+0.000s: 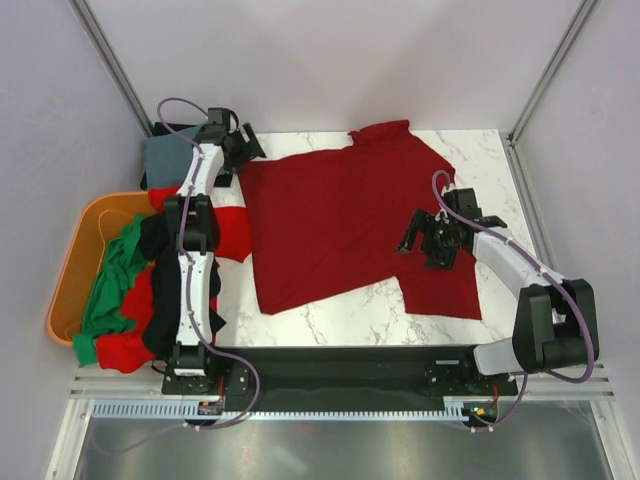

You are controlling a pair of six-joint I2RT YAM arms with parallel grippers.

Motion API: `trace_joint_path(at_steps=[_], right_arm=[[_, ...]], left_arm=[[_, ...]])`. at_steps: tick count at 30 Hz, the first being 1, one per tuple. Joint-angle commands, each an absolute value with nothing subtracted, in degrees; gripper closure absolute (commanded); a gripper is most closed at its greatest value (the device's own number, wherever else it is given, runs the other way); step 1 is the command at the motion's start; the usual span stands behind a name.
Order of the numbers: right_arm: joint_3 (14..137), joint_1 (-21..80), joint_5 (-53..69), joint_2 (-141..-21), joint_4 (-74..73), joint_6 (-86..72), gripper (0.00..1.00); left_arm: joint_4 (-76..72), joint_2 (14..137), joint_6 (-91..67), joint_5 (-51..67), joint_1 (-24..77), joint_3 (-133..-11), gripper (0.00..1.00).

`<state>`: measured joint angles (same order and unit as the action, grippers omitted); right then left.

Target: Fold and stack the t-shirts

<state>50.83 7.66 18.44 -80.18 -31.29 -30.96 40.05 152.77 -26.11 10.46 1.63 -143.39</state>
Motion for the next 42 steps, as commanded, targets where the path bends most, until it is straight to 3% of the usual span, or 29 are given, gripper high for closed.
trace_joint_path(at_steps=[1,6,15,29,32,36,42], right_arm=[[53.3,7.9,17.4,-81.7,-30.7,-29.4,0.04],[53.9,7.9,17.3,-81.7,-30.7,-29.3,0.04],[62.6,7.9,15.6,-84.6,-30.3,-30.8,0.03],[74.5,-5.1,12.9,-111.3,-30.3,-32.3,0.03],[71.1,-6.5,8.6,-110.1,-31.6,-33.6,0.03],[57.2,-9.1,8.5,-105.1,-29.7,-37.3,0.02],[37.8,-10.5,9.1,-89.4,-24.7,-42.3,0.02]], left_arm=[[38.8,156.9,-29.4,11.2,0.1,-149.0,0.08],[35.7,151.9,-27.3,10.3,0.2,-147.2,0.0],[35.9,130.3,-27.1,14.2,6.6,-131.3,0.0],[34.9,93.9,-34.2,15.3,18.8,-78.3,0.0],[32.2,89.4,-34.5,14.9,19.0,-67.8,0.0],[28.9,89.2,-34.1,14.9,18.9,-60.7,0.0],[27.3,100.7,-30.1,14.9,19.0,-64.0,0.0]])
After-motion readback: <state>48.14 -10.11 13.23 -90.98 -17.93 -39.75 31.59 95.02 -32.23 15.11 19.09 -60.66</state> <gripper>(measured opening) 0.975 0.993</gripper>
